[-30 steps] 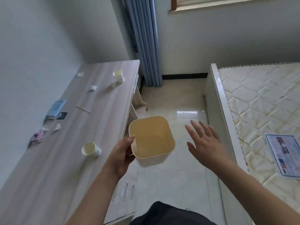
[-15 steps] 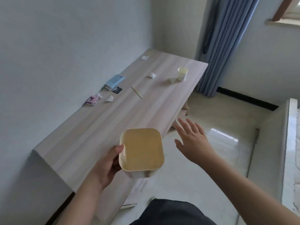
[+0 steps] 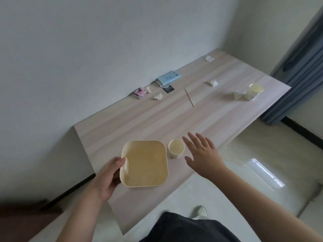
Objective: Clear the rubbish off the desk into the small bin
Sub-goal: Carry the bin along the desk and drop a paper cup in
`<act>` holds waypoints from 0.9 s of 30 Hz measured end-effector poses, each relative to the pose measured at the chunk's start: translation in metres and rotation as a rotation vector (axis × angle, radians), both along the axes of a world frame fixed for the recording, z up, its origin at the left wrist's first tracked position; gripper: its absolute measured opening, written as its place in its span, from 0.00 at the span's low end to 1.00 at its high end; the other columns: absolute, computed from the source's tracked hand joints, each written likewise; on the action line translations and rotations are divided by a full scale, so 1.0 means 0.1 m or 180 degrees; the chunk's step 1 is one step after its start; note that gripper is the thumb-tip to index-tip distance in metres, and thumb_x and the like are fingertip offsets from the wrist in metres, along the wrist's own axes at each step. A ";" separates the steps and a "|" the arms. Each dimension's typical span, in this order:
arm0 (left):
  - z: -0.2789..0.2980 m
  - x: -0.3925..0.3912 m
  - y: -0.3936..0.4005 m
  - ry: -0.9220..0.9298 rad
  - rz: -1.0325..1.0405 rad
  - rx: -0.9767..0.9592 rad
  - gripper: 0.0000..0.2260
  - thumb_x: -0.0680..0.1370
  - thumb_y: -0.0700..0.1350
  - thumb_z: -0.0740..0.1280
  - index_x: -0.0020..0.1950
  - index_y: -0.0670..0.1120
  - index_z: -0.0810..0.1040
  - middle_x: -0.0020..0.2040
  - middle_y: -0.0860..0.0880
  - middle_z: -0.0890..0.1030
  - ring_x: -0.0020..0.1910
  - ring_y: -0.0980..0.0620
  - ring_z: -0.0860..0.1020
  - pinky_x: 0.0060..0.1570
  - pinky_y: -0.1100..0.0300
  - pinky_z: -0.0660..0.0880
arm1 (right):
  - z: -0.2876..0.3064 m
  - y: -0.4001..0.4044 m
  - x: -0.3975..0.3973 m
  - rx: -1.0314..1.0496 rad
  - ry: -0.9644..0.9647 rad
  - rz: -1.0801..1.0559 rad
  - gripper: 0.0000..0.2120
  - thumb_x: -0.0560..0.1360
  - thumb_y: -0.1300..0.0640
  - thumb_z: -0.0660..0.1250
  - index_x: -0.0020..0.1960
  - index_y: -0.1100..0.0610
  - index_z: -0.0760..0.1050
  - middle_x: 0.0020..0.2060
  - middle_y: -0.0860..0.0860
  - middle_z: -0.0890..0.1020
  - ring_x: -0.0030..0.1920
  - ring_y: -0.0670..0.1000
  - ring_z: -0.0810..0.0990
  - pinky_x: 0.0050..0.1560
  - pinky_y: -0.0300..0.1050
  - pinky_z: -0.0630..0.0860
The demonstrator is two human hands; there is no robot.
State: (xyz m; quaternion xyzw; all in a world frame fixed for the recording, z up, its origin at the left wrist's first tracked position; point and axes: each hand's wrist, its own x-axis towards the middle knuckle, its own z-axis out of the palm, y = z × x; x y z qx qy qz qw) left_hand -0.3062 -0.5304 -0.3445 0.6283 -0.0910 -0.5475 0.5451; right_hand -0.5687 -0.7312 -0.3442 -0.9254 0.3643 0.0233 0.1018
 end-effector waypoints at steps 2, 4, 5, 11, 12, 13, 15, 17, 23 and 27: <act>-0.04 -0.02 0.01 -0.0038 0.0219 0.0031 0.15 0.61 0.56 0.77 0.38 0.49 0.78 0.27 0.52 0.73 0.25 0.55 0.73 0.28 0.62 0.73 | -0.10 -0.11 0.08 0.0035 0.0045 0.0129 0.34 0.77 0.42 0.57 0.78 0.47 0.48 0.79 0.48 0.51 0.78 0.54 0.49 0.75 0.52 0.46; -0.06 -0.05 -0.01 -0.0111 0.0373 0.0081 0.17 0.63 0.54 0.77 0.42 0.46 0.76 0.29 0.51 0.77 0.27 0.55 0.76 0.29 0.61 0.75 | -0.21 -0.22 0.16 0.0104 0.0114 0.0282 0.35 0.77 0.41 0.58 0.78 0.48 0.47 0.79 0.48 0.51 0.78 0.54 0.49 0.75 0.52 0.47; -0.06 -0.08 -0.02 -0.0166 0.0441 0.0107 0.17 0.63 0.54 0.77 0.42 0.46 0.76 0.30 0.50 0.78 0.28 0.54 0.77 0.30 0.60 0.75 | -0.26 -0.27 0.19 0.0135 0.0153 0.0379 0.35 0.77 0.41 0.58 0.79 0.48 0.47 0.79 0.48 0.50 0.78 0.54 0.48 0.75 0.52 0.47; -0.05 -0.33 -0.12 -0.0368 0.0998 0.0144 0.14 0.68 0.52 0.72 0.46 0.44 0.76 0.37 0.47 0.83 0.34 0.52 0.81 0.32 0.60 0.77 | -0.51 -0.68 0.35 0.0387 0.0271 0.0941 0.40 0.75 0.38 0.62 0.79 0.50 0.47 0.79 0.51 0.51 0.77 0.55 0.51 0.74 0.52 0.51; -0.04 -0.37 -0.14 -0.0399 0.1037 0.0158 0.14 0.68 0.52 0.72 0.46 0.44 0.76 0.36 0.47 0.82 0.33 0.52 0.81 0.31 0.61 0.76 | -0.55 -0.75 0.36 0.0450 0.0315 0.1006 0.42 0.74 0.38 0.63 0.79 0.50 0.46 0.79 0.51 0.51 0.77 0.55 0.51 0.74 0.52 0.52; -0.03 -0.41 -0.17 -0.0430 0.1083 0.0174 0.13 0.68 0.51 0.72 0.46 0.44 0.76 0.35 0.47 0.82 0.32 0.53 0.81 0.30 0.62 0.76 | -0.59 -0.81 0.37 0.0488 0.0368 0.1078 0.43 0.73 0.37 0.64 0.79 0.50 0.46 0.79 0.51 0.50 0.77 0.55 0.51 0.74 0.52 0.52; -0.02 -0.48 -0.21 -0.0489 0.1218 0.0215 0.11 0.70 0.50 0.71 0.46 0.45 0.76 0.36 0.47 0.83 0.33 0.53 0.81 0.31 0.62 0.76 | -0.65 -0.89 0.40 0.0529 0.0483 0.1254 0.45 0.73 0.37 0.65 0.79 0.49 0.44 0.79 0.51 0.49 0.77 0.54 0.51 0.74 0.51 0.52; -0.03 -0.54 -0.22 -0.0556 0.1332 0.0244 0.10 0.72 0.49 0.72 0.47 0.45 0.76 0.37 0.46 0.83 0.35 0.52 0.81 0.34 0.59 0.76 | -0.70 -0.92 0.46 0.0545 0.0532 0.1409 0.47 0.72 0.37 0.67 0.79 0.48 0.42 0.79 0.51 0.49 0.77 0.54 0.51 0.74 0.51 0.52; -0.08 -0.67 -0.22 -0.0555 0.1677 0.0362 0.08 0.75 0.47 0.70 0.49 0.44 0.76 0.38 0.46 0.81 0.36 0.51 0.80 0.40 0.54 0.74 | -0.80 -0.94 0.61 0.0578 0.0707 0.1679 0.48 0.71 0.41 0.70 0.78 0.48 0.43 0.78 0.52 0.50 0.77 0.56 0.53 0.73 0.54 0.56; -0.08 -0.72 -0.16 -0.0515 0.1805 0.0345 0.10 0.75 0.47 0.69 0.51 0.43 0.76 0.39 0.45 0.82 0.37 0.50 0.80 0.42 0.53 0.74 | -0.85 -0.95 0.65 0.0540 0.0708 0.1759 0.42 0.72 0.44 0.69 0.77 0.49 0.48 0.74 0.52 0.60 0.71 0.56 0.63 0.68 0.53 0.64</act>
